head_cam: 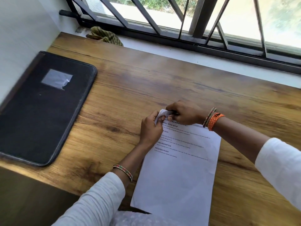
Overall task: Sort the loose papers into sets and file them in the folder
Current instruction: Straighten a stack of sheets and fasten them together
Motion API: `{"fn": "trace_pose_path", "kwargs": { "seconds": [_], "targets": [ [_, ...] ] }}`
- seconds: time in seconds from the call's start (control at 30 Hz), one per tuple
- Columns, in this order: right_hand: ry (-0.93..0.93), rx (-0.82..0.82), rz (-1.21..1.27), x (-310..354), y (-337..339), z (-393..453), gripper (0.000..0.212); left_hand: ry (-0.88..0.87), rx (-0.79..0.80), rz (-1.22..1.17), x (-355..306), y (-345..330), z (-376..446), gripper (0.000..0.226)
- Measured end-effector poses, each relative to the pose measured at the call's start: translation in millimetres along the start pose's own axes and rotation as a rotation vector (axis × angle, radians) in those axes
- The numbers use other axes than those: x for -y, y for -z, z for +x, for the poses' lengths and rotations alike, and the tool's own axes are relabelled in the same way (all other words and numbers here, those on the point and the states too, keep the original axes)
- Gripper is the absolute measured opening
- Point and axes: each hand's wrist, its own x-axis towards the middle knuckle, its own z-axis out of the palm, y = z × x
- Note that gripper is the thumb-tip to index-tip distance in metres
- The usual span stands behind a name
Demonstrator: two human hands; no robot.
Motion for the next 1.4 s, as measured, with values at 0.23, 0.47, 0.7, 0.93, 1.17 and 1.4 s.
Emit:
{"fn": "trace_pose_path", "kwargs": {
  "seconds": [0.23,0.47,0.7,0.93,1.17,1.4],
  "targets": [
    [-0.034,-0.045,-0.008,-0.3,1.5,1.0,0.018,0.103,0.002,-0.048,-1.2,1.2,8.3,0.019],
    [-0.02,0.019,-0.023,6.4,-5.2,-10.0,0.011,0.066,0.06,-0.026,-3.5,2.9,2.7,0.012],
    [-0.018,-0.002,-0.028,13.5,-9.9,-7.2,0.004,-0.06,0.007,0.06,3.4,1.2,-4.0,0.015],
    [-0.04,-0.044,0.131,10.4,-14.3,-6.0,0.002,-0.018,-0.001,0.007,2.5,3.7,-5.0,0.014],
    [-0.324,-0.184,0.148,-32.4,16.0,-28.4,0.03,0.061,0.081,-0.043,-0.1,12.3,0.8,0.021],
    [-0.406,-0.418,0.347,-35.0,-26.0,-76.1,0.018,0.395,0.222,-0.207,-18.2,11.5,3.1,0.042]
  ]
}}
